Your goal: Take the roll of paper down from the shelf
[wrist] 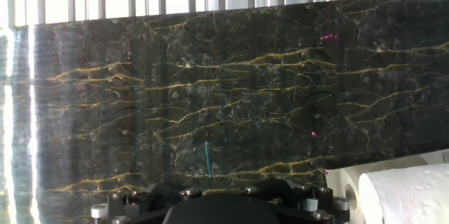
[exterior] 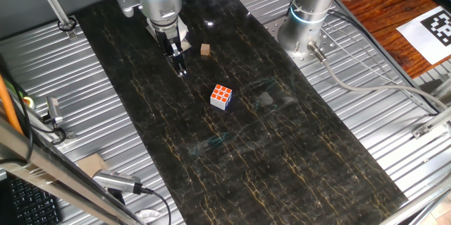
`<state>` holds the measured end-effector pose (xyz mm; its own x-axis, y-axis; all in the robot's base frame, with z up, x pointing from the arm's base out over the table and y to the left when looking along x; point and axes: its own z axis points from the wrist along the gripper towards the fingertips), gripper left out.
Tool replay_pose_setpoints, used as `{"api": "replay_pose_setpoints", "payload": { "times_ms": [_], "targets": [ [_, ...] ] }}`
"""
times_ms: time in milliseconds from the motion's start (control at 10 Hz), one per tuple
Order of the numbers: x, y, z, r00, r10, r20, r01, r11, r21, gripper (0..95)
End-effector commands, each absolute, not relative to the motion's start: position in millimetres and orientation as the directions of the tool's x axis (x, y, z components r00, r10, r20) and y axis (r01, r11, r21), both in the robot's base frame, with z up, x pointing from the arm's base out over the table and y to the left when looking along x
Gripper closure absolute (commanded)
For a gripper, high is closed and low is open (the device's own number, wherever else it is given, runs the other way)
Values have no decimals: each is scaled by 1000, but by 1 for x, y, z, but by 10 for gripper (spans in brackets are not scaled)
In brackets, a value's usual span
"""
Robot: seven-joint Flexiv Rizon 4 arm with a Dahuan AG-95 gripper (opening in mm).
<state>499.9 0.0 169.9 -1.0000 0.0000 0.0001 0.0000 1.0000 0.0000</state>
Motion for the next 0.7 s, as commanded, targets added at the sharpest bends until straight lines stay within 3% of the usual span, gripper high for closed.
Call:
{"api": "replay_pose_setpoints", "payload": {
  "times_ms": [100, 700],
  "targets": [
    [500, 0, 170, -974, -225, -21, -225, 974, 33, 950],
    [500, 0, 170, -974, -226, -17, -227, 974, 27, 950]
  ]
}}
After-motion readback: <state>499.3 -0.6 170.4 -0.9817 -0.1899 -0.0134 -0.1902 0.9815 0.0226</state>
